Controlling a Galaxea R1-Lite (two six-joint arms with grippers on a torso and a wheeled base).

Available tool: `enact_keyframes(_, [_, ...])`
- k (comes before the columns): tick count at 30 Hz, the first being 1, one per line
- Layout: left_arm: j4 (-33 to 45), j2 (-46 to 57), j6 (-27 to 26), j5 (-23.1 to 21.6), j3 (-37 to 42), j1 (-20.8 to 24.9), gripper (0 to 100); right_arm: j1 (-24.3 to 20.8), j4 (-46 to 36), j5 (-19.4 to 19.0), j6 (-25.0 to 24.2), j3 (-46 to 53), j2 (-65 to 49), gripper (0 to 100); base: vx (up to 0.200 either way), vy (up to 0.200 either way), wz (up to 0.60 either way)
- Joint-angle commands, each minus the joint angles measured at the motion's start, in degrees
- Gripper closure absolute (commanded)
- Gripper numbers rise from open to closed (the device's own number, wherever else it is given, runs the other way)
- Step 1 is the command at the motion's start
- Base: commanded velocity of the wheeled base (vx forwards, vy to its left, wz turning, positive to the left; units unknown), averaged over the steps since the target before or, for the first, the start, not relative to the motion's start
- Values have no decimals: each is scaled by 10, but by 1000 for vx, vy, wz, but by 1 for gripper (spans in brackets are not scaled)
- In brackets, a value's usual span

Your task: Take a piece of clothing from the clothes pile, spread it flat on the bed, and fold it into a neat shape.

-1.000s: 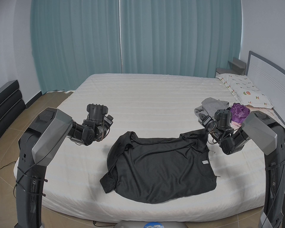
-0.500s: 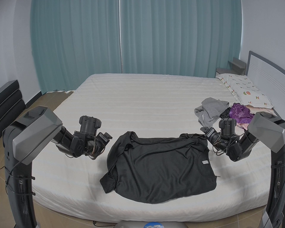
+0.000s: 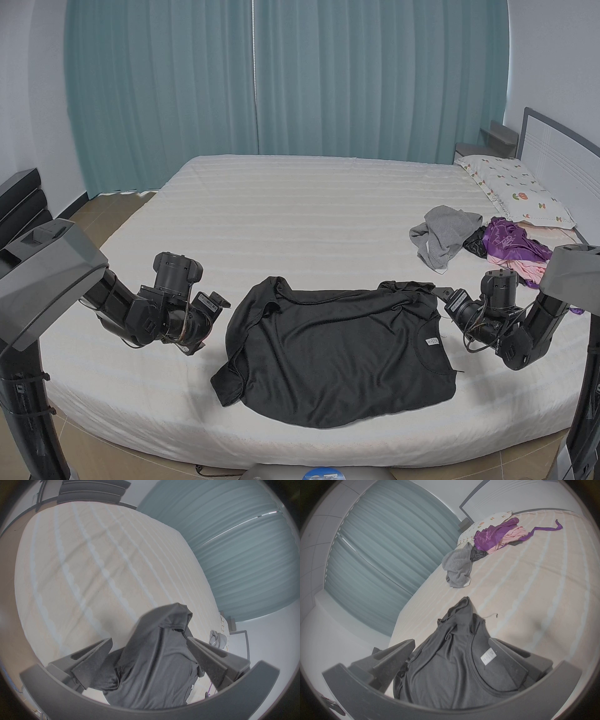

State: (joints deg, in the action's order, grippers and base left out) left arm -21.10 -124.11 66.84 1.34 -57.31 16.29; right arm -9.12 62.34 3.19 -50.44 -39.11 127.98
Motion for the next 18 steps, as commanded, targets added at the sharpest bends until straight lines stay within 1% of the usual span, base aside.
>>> enact_keyframes(1, [0,18,4,0,14,13,0,-7,5,0,-1,31,-17,0,0,-200,0])
enact_keyframes(5, [-9,35,3,0,35,21,0,-7,5,0,-1,45,-19,0,0,-200,0])
enact_keyframes(9, [-51,53,-5,0,87,21,0,-7,16,0,-26,64,-20,0,0,0,0])
enact_keyframes(10, [-51,53,-5,0,87,21,0,-7,16,0,-26,64,-20,0,0,0,0])
enact_keyframes(11, [-78,54,-11,2,113,20,0,-7,29,0,-37,73,-20,0,0,0,0])
enact_keyframes(15, [-116,51,-22,2,153,20,0,-7,53,-1,-40,98,-19,0,0,0,0])
enact_keyframes(18, [-123,48,-42,5,176,20,0,-8,74,-1,-41,120,-20,0,0,0,0])
